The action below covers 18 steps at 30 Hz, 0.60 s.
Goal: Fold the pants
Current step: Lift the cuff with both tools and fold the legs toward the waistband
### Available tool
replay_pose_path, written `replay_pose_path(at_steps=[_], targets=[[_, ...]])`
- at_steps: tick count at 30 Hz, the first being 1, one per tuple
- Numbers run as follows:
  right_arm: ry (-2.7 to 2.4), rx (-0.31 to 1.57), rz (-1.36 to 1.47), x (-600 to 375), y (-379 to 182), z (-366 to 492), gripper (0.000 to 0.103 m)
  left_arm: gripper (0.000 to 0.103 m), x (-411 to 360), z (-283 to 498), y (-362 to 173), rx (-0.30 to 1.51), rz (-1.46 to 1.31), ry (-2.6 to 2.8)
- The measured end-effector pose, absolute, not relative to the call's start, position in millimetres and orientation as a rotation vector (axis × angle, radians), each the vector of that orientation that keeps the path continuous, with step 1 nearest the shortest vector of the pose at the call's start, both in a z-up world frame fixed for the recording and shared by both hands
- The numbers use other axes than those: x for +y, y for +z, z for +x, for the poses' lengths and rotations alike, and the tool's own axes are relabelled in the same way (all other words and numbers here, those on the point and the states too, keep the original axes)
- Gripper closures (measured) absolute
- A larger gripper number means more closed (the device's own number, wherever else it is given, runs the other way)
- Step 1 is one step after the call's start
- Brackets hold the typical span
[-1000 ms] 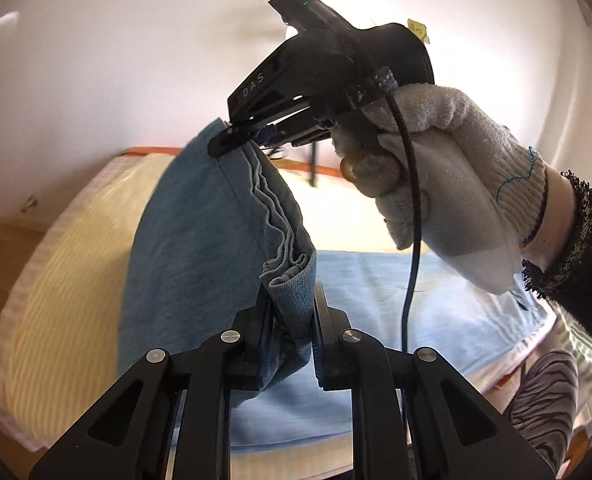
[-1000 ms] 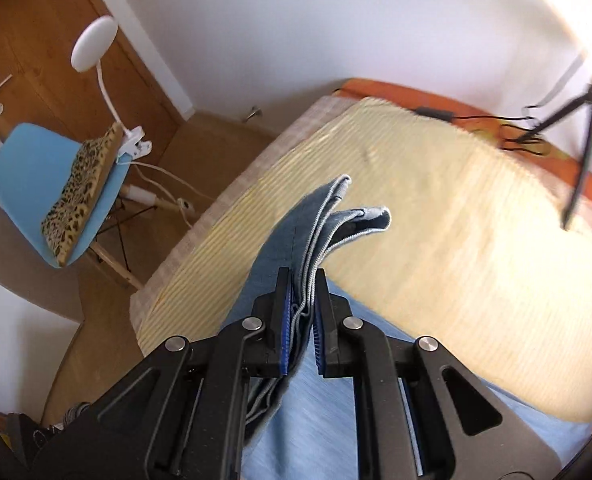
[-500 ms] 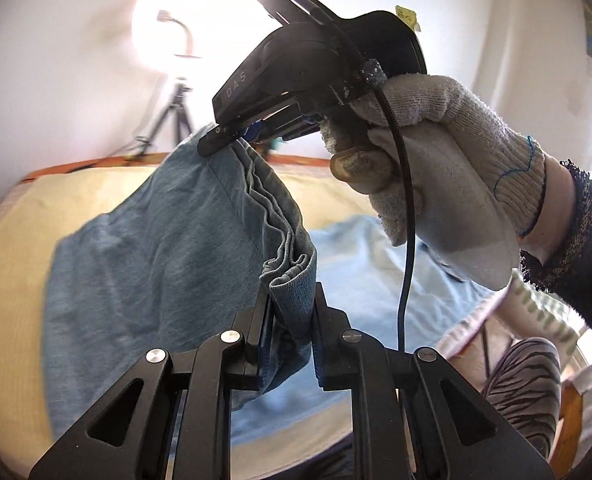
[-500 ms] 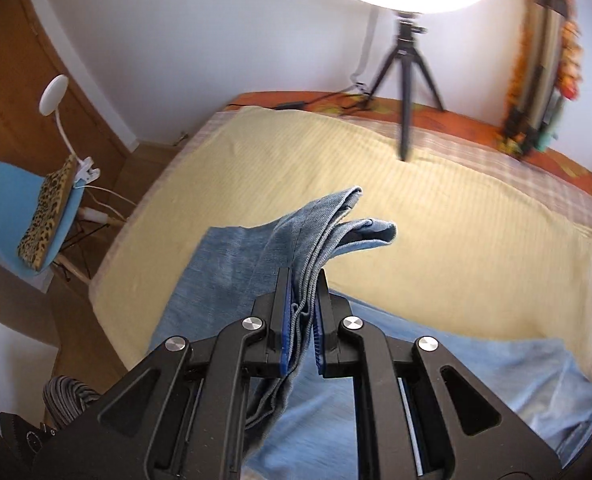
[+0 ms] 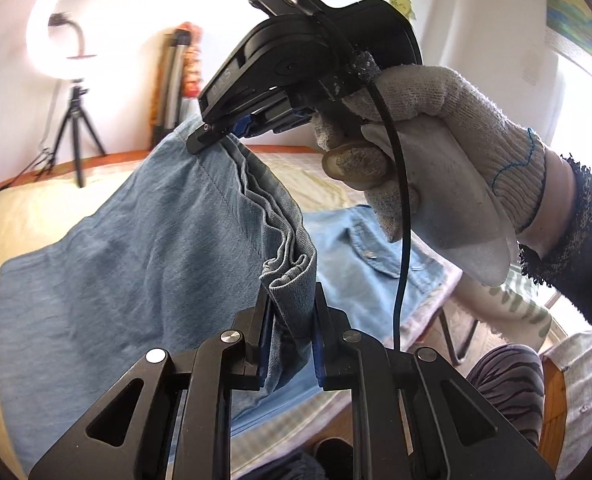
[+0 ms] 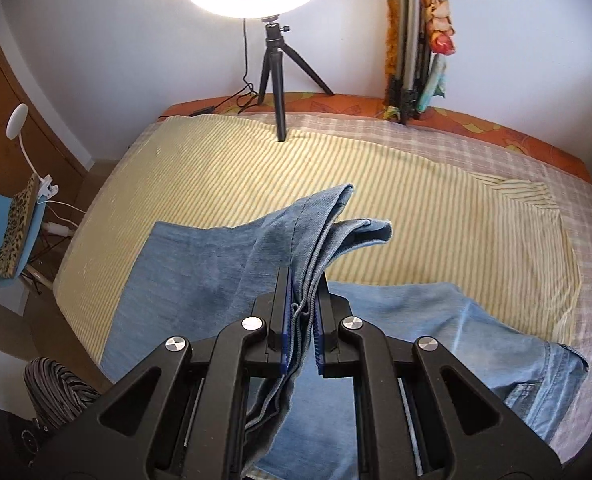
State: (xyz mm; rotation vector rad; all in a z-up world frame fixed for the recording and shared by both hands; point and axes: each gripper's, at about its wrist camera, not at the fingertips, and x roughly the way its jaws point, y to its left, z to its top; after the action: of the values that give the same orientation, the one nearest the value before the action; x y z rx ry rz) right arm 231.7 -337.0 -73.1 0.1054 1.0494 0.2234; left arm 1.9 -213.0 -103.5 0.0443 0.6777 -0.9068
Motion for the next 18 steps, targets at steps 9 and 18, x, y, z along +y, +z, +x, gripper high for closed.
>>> replay_pose_path(at_steps=[9,18], targets=[[0.142,1.044,0.11,-410,-70,206,0.093,0.088,-272,-8,-101,0.677,0.073,-1.027],[0.046,1.054,0.136,-484,-77,180,0.093,0.088,-332,-17,-106,0.698,0.092,-1.146]])
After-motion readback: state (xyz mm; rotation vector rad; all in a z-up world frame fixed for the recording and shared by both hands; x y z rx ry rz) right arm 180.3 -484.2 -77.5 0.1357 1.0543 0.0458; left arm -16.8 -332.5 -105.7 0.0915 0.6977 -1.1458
